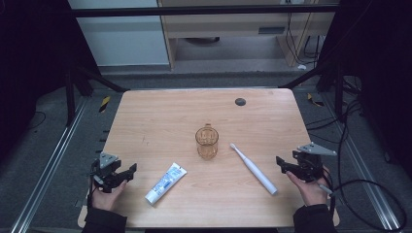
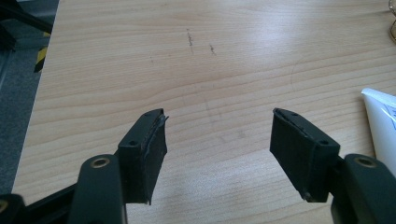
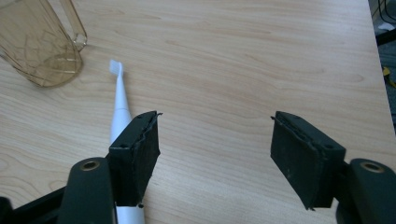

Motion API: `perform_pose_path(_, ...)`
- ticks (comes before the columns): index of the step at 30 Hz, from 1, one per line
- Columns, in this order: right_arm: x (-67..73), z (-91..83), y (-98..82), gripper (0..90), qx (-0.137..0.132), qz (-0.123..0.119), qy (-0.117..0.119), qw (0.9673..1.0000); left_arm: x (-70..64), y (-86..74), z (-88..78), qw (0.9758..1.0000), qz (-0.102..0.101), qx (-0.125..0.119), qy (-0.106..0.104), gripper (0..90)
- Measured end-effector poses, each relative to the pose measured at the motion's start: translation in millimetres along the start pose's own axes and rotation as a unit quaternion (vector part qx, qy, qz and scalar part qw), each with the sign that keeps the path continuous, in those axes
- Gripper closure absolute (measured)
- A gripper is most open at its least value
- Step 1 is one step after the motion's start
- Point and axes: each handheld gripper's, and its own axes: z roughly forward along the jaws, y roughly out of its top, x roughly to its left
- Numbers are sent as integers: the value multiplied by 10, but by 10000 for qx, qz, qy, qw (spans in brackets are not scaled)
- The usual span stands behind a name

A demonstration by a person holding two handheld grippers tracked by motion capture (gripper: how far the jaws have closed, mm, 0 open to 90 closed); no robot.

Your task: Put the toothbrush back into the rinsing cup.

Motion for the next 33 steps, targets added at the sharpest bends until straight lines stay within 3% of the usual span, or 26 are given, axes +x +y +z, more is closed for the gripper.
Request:
perform_pose_path(8,82,-10,159,351,-4,-79,107,9999,-24,13,-26,9999,44,-73,73,342)
perform_pose_path(16,243,39,404,398,104,-334,267,9990,-30,8,-23,9999,69,-63,84,344)
perform_pose_path(24,384,124,576,414,338,-546,458,9969,-45,10,-4,9998,183,-21,77,347)
perform_pose_path(33,502,213,685,440,612,-741,583,9937,-45,9,4,9998,180,-4,71,349)
